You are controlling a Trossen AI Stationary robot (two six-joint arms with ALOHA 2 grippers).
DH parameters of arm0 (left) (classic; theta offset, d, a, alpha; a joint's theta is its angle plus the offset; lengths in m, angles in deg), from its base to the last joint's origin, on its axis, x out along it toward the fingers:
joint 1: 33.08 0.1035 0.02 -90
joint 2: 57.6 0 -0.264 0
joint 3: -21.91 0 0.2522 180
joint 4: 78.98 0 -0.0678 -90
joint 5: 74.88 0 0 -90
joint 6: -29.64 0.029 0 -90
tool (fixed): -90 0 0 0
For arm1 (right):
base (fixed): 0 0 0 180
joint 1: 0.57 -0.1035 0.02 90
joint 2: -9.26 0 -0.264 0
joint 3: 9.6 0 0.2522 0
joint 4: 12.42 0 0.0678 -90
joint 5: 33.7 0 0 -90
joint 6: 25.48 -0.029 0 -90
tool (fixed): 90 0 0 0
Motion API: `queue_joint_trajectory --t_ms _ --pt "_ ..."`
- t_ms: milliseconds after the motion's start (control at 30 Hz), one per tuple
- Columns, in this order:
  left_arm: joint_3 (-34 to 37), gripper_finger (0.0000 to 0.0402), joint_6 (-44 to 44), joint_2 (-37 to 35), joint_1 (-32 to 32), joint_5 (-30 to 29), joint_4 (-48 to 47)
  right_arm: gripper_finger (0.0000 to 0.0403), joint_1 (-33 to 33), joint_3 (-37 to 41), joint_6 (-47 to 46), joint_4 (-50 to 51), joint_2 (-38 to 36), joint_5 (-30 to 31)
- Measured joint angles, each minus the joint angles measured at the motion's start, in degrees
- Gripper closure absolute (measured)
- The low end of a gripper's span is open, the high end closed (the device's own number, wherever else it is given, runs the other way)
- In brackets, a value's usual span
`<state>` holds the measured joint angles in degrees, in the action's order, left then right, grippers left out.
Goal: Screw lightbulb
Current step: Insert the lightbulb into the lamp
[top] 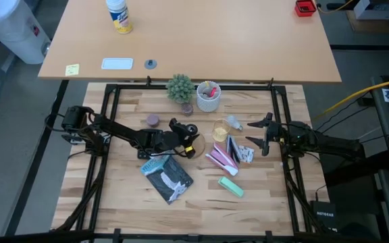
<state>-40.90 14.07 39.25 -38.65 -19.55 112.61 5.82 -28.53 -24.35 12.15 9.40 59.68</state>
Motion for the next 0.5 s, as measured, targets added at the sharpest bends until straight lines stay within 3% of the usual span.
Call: queue_joint_trajectory --t_ms 67,233,500 --pt "0.01 0.0288 0.77 -0.01 -0.19 0.07 0.31 0.0118 0.0 -0.01 -4.45 -0.08 -0.01 0.58" --pt "0.1 0.0288 5.38 -2.87 -0.45 0.28 0.0 0.0118 0.0 0.0 -15.7 -0.21 0.0 9.73" --pt "0.08 0.0288 8.51 -5.77 -0.32 0.15 -1.82 0.0118 0.0 0.0 -16.23 -0.39 -0.02 19.63"
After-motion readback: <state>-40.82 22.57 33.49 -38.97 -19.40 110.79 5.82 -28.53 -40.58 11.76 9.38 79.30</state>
